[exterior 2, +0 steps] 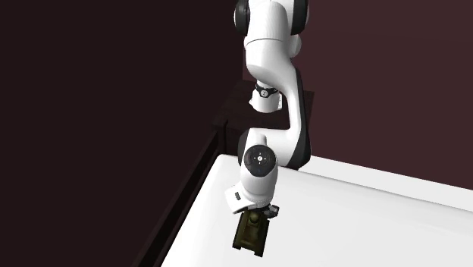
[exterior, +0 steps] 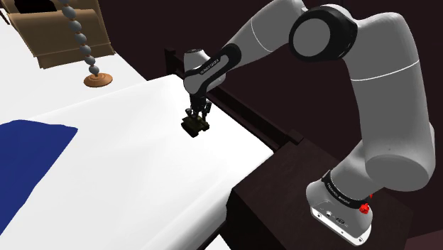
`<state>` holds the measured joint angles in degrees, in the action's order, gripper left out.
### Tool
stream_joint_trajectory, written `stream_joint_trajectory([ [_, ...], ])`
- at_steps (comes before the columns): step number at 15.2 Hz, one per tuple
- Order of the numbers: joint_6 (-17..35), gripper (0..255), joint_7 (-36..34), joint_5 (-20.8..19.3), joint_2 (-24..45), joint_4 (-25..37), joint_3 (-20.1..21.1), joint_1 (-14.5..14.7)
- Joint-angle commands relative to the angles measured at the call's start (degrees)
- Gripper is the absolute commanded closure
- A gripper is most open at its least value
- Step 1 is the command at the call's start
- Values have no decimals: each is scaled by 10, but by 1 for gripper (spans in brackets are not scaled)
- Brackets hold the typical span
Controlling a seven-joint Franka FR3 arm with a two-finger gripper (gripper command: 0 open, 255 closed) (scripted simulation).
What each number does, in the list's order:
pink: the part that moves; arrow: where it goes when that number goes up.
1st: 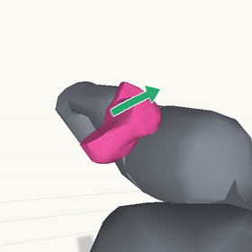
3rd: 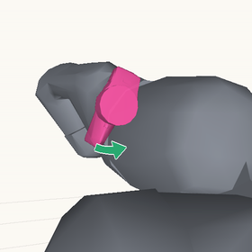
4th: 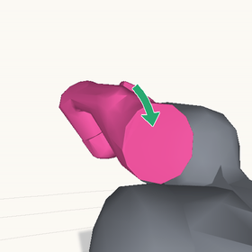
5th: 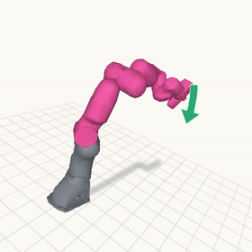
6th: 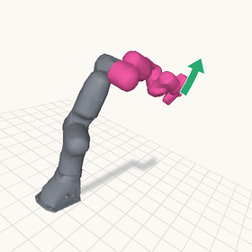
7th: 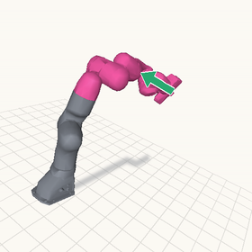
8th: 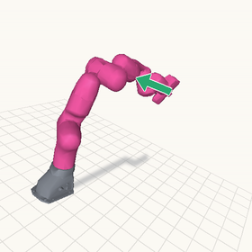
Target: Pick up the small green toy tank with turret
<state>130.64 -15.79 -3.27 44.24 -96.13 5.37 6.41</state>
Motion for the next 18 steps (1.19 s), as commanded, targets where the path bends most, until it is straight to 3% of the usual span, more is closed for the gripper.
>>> stream_joint_trajectory([
  [1,0,255,0,0,1,0,0,0],
  [7,0,255,0,0,1,0,0,0],
  [18,-50,255,1,5,-63,-12,5,-3],
])
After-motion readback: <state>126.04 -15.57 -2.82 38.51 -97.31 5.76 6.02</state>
